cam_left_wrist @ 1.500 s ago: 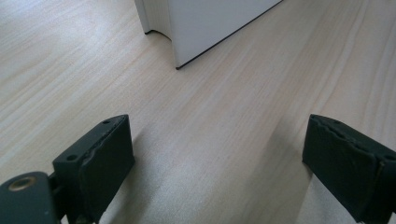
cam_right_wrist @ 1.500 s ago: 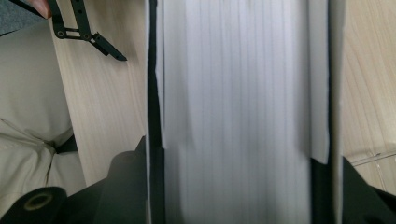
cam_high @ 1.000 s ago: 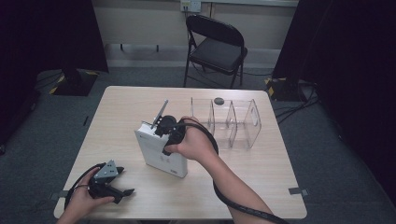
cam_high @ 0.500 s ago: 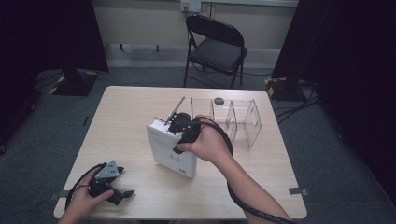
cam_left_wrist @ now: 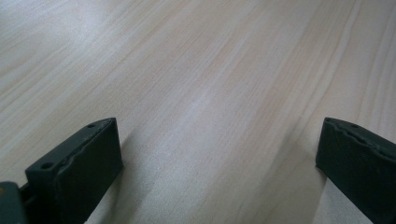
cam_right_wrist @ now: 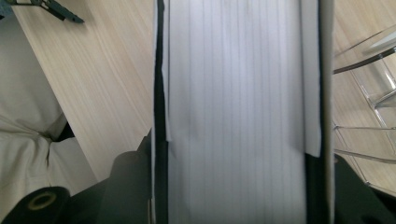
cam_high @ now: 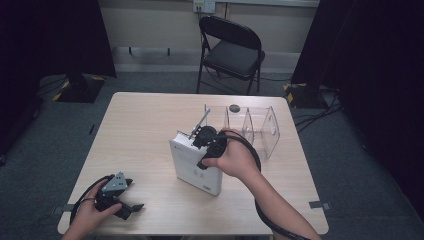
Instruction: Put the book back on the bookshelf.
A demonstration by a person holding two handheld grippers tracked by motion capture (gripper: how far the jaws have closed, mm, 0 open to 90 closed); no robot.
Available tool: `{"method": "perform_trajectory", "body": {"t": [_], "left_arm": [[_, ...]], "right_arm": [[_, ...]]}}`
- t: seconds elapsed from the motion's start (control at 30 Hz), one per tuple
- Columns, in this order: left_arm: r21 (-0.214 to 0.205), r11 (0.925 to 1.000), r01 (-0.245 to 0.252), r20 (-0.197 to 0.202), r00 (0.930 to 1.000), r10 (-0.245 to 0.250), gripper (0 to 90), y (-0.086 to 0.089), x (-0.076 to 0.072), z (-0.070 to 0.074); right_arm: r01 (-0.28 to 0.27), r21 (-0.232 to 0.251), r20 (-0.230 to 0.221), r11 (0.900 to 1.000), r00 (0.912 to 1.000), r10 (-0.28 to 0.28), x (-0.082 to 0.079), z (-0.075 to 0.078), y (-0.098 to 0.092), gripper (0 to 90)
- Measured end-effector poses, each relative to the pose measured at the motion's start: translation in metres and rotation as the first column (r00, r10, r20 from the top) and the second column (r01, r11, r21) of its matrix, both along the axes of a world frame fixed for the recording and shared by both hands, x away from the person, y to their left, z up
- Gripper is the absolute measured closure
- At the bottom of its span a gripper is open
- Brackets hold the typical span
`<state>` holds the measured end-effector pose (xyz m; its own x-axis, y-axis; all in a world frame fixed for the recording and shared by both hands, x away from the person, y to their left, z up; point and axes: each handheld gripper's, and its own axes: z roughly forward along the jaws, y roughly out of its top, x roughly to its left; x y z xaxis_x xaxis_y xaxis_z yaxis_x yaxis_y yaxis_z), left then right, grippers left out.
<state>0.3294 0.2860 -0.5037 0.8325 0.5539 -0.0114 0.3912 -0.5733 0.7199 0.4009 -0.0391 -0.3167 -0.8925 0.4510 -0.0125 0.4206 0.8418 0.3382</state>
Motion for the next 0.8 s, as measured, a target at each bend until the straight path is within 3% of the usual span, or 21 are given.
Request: {"method": "perform_trajectory", "body": {"t": [0.1, 0.23, 0.63, 0.8], "left_arm": [[0.0, 1.0, 0.0, 0.0, 1.0, 0.0, 0.0, 0.0, 0.0, 0.0], [-0.001, 1.0, 0.0, -0.001, 1.0, 0.0, 0.0, 0.0, 0.0, 0.0], [0.0, 1.0, 0.0, -0.001, 1.0, 0.0, 0.0, 0.0, 0.0, 0.0], [0.001, 1.0, 0.001, -0.001, 1.0, -0.001, 0.0, 0.0, 0.0, 0.0]], "right_arm": [[0.001, 0.016, 0.013, 0.9999, 0.9999, -0.001, -0.001, -0.002, -0.004, 51.9], [-0.008, 0.003, 0.021, 1.0, 0.9997, 0.008, -0.004, -0.004, -0.005, 51.7], [-0.024, -0.101, -0.006, 0.9946, 0.9997, 0.023, -0.001, -0.002, 0.008, 50.5], [-0.031, -0.111, -0.015, 0.9933, 0.9994, 0.03, 0.001, -0.001, 0.008, 51.2]]}}
